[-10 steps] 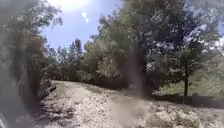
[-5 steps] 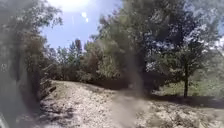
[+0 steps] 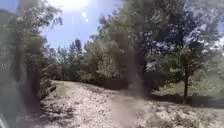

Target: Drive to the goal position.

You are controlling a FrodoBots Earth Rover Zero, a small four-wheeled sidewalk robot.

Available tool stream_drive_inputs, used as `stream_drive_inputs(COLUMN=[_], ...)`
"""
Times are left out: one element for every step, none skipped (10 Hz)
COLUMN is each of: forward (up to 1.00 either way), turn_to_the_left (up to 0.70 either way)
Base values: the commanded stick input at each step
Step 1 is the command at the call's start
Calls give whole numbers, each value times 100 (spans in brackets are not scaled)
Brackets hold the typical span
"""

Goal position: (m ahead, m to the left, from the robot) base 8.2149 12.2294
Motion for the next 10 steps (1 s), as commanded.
stream_drive_inputs(forward=[4,4,23,44,44,44,44,44,44,44], turn_to_the_left=[4,4,4,2,2,2,2,2,2,2])
